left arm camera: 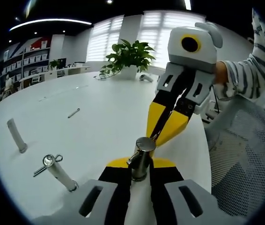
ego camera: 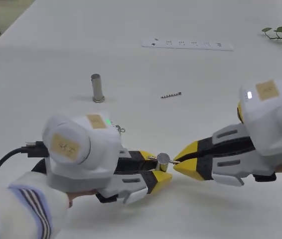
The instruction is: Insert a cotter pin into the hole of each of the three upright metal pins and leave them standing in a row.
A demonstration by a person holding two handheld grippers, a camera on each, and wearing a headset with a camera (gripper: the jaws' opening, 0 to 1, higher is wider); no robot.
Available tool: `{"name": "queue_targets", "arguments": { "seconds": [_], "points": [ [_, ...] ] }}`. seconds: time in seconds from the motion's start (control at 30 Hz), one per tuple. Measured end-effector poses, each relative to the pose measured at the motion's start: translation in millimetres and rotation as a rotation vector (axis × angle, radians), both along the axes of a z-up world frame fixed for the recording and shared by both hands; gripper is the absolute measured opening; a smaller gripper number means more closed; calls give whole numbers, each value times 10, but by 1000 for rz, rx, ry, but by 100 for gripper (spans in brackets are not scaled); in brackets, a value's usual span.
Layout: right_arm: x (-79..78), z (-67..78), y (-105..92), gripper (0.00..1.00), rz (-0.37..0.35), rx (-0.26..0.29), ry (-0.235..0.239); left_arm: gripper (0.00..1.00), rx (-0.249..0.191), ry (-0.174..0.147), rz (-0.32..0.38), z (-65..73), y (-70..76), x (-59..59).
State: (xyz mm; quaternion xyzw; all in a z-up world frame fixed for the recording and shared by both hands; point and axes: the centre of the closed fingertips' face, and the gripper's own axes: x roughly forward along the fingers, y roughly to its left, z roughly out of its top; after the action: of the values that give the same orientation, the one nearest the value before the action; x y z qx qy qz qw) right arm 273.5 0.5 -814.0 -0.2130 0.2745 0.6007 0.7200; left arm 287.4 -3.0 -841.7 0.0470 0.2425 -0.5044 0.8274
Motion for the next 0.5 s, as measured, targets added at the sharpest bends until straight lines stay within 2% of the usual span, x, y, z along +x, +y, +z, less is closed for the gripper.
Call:
{"name": "queue_targets", "arguments": {
  "seconds": [0.2,0.3,0.5],
  "points": [
    [-6,23,18,5,7,1,-1,13,-1,5,0,-5,-1,0],
    [-17,27,-30,8,9,-8,10,13,-1,8,-1,-8,-1,-1],
    [-12,61,-89,6,3,-21,9,13,3,12,-1,-18,1,-4]
  ]
}}
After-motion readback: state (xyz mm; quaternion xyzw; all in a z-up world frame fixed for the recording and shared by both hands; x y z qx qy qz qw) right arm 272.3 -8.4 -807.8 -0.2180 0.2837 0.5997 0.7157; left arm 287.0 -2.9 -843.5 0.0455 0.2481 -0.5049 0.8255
